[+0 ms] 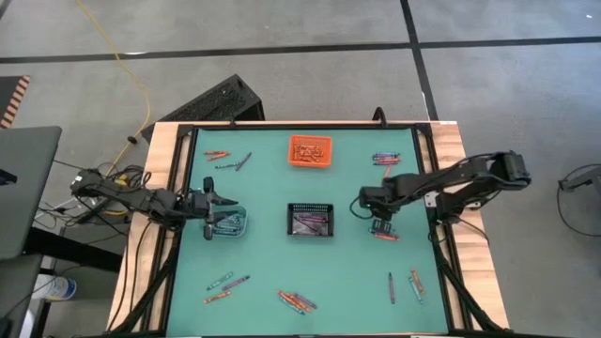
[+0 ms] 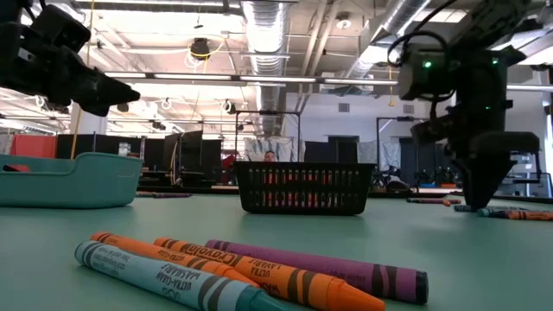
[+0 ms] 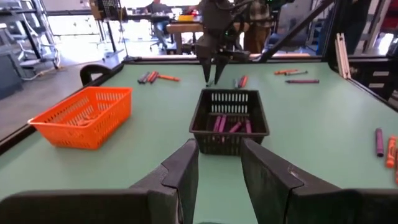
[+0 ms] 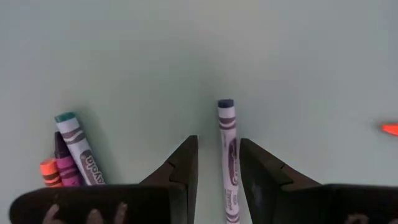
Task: Sort crayons
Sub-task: Put the blue crayon into the light blue bin
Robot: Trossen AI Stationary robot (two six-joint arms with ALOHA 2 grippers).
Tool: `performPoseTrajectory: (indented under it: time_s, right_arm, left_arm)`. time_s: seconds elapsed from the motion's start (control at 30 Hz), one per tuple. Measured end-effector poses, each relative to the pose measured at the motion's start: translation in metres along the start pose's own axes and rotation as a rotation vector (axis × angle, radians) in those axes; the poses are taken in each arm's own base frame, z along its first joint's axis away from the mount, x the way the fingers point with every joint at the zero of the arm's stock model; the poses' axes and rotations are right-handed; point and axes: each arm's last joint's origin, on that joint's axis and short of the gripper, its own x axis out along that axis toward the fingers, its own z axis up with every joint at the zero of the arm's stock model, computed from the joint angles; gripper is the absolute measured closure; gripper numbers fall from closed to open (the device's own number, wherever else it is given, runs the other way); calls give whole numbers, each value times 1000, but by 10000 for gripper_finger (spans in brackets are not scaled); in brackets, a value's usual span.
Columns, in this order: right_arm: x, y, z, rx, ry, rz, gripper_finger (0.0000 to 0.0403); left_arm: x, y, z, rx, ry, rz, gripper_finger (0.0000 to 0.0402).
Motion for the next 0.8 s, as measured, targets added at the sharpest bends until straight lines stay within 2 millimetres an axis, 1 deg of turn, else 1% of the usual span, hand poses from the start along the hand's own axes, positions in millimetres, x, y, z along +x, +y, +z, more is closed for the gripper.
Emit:
performPoseTrajectory:
  time_s: [0.1, 0.2, 0.4, 0.57, 0.7, 0.8]
  right_arm:
    - [7, -2, 5, -18, 20, 31, 294]
    - [15, -5, 8, -35, 55, 57, 305]
    - [18, -9, 10, -26, 70, 58, 352]
    - [10, -11, 8, -14, 5, 47, 395]
    - [0, -12, 10, 5, -92, 13, 397]
    - [-13, -12, 11, 3, -151, -10, 399]
  left_arm:
    - [0, 1, 0, -10, 0, 19, 290]
    - [0, 1, 0, -16, 0, 20, 290]
    - [0, 0, 0, 6, 1, 17, 290]
    - [0, 0, 0, -4, 2, 17, 290]
    - [0, 0, -1, 6, 2, 16, 290]
    - [0, 0, -1, -2, 2, 17, 290]
